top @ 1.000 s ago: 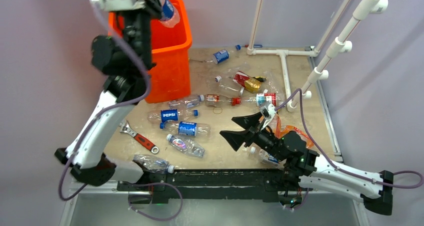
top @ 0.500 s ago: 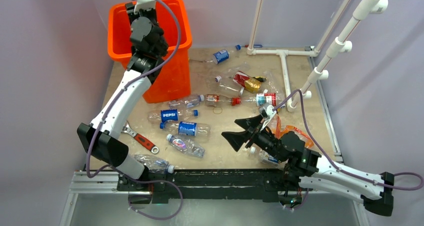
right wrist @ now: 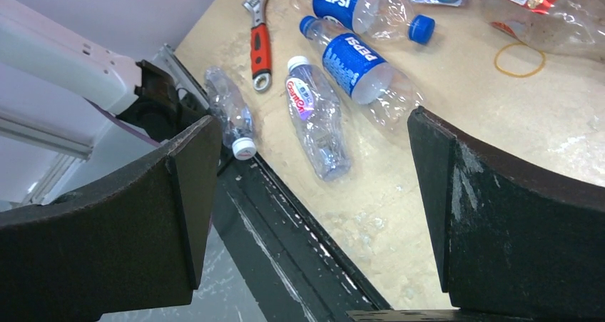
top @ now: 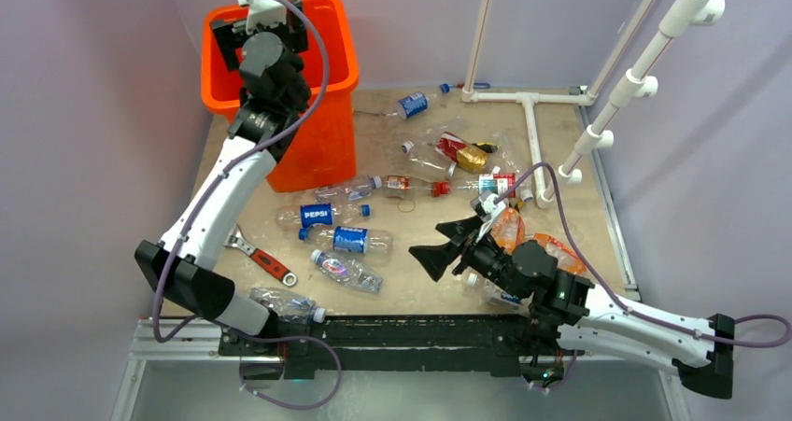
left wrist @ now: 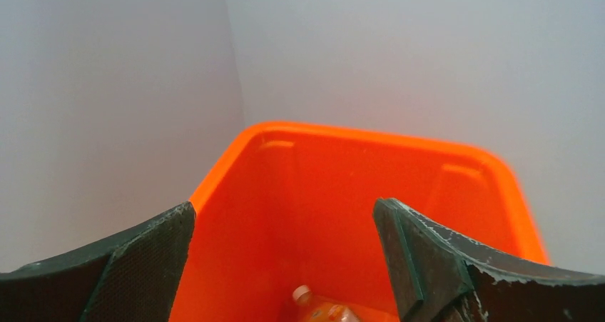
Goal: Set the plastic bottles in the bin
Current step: Place the plastic bottle in the trash bin.
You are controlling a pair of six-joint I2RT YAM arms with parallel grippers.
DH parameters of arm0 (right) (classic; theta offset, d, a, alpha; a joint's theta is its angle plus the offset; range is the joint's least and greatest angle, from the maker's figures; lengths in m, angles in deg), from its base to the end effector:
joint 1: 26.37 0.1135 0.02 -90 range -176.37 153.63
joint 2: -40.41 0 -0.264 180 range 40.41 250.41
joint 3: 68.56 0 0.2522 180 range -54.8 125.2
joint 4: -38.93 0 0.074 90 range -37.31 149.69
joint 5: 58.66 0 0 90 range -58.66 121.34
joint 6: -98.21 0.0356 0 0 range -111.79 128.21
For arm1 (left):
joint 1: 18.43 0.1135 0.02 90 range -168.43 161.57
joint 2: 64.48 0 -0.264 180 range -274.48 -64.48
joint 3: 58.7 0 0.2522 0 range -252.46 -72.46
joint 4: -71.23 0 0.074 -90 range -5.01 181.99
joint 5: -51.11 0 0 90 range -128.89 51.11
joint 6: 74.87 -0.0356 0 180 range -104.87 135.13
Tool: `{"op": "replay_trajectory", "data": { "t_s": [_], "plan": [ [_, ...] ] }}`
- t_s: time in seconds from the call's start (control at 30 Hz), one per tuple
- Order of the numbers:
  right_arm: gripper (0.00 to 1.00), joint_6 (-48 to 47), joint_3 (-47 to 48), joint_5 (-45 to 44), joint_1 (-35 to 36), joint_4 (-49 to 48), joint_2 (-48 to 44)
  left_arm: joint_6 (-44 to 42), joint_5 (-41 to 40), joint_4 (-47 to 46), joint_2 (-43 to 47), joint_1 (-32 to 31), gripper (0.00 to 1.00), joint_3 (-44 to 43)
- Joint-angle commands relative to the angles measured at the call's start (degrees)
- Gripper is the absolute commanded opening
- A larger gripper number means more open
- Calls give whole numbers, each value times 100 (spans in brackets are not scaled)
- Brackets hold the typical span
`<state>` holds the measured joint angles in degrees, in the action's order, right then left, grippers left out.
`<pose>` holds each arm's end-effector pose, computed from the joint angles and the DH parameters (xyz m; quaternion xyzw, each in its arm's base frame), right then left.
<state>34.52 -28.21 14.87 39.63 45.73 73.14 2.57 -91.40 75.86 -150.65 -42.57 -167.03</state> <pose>0.0727 0.1384 0.2912 -0.1399 0.6882 0.4387 0.5607 0.3101 -0.1080 0.5009 -0.1718 0.6155 0.1872 0.7461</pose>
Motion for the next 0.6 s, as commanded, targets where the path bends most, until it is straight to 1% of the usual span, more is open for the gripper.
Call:
{"op": "replay_trajectory", "data": {
  "t_s": [0.0, 0.13, 0.17, 0.23, 0.27, 0.33, 0.4, 0.43, 0.57],
  "plan": [
    [99, -165, 350, -226, 1, 161, 74, 678, 379, 871, 421, -249, 98, -1127],
    [99, -218, 393, -255, 1, 147, 136, 728, 695, 1666, 575, -928, 99, -1623],
    [99, -242, 405, -260, 1, 150, 174, 940, 903, 2011, 599, -1075, 99, -1754],
    [99, -317, 453, -272, 1, 169, 269, 1510, 1718, 2771, 665, -1181, 99, -1914],
    [99, -353, 484, -271, 1, 207, 325, 1763, 2225, 3048, 741, -1181, 99, -1849],
    [99, -371, 533, -274, 1, 314, 442, 2098, 3247, 3360, 938, -1191, 99, -1467],
    [99, -372, 579, -301, 1, 419, 554, 2392, 4145, 3487, 1167, -1196, 99, -900],
    [99, -365, 601, -362, 1, 468, 606, 2489, 4726, 3456, 1295, -1194, 99, -588],
    [99, -117, 679, -855, 1, 794, 857, 2953, 6236, 2995, 1838, -1250, 99, 679]
  ]
}}
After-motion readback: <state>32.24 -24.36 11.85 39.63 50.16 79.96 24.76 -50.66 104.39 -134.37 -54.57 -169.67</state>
